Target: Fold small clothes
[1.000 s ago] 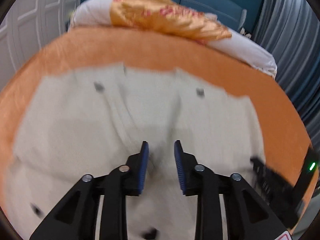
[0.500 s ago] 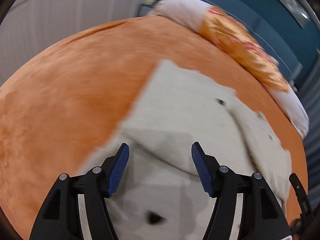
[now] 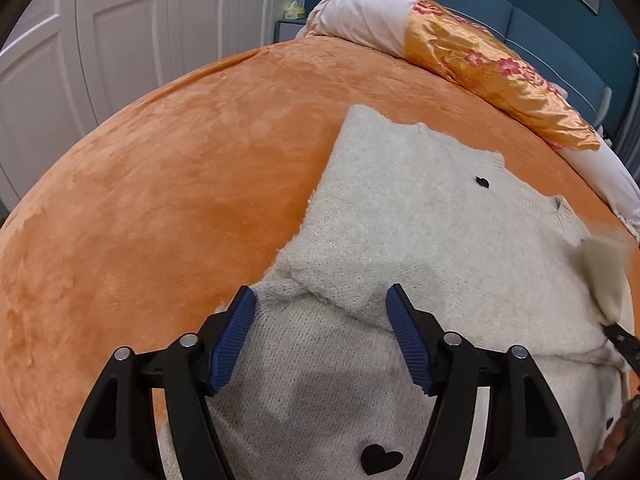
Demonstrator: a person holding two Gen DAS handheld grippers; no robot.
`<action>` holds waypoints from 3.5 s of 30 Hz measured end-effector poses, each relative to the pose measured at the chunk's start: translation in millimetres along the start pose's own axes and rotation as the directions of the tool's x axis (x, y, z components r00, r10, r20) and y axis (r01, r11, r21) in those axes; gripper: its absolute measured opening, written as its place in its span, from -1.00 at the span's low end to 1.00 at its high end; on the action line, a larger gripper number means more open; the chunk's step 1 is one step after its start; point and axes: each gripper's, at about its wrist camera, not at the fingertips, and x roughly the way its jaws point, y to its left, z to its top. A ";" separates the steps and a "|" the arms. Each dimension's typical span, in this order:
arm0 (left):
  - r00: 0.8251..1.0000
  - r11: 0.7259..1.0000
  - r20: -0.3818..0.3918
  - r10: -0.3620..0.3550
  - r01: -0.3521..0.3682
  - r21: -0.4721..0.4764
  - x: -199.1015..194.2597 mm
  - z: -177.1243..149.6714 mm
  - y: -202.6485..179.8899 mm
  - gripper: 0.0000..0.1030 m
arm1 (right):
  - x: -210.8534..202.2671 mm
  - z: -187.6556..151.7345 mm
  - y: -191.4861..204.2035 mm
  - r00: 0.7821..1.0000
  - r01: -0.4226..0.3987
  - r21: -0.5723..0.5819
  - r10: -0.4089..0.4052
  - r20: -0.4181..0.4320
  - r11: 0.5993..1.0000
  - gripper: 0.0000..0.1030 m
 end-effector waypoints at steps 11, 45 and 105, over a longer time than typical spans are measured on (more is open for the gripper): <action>0.974 0.941 -0.082 -0.213 0.182 -0.285 -2.1 2.0 15.6 0.35 | -13.2 1.8 -48.9 0.987 -0.156 0.180 0.160 -0.008 0.971 0.28; 1.000 0.999 0.023 -0.020 0.020 -0.030 22.8 5.5 -8.9 -0.75 | -44.1 30.2 -16.8 0.984 -0.130 0.048 0.124 0.125 0.990 -0.78; 0.996 0.996 0.062 0.068 -0.071 0.050 31.2 -2.2 -24.6 -0.75 | 3.7 17.9 -66.3 0.995 -0.100 0.108 0.100 0.001 0.989 -0.79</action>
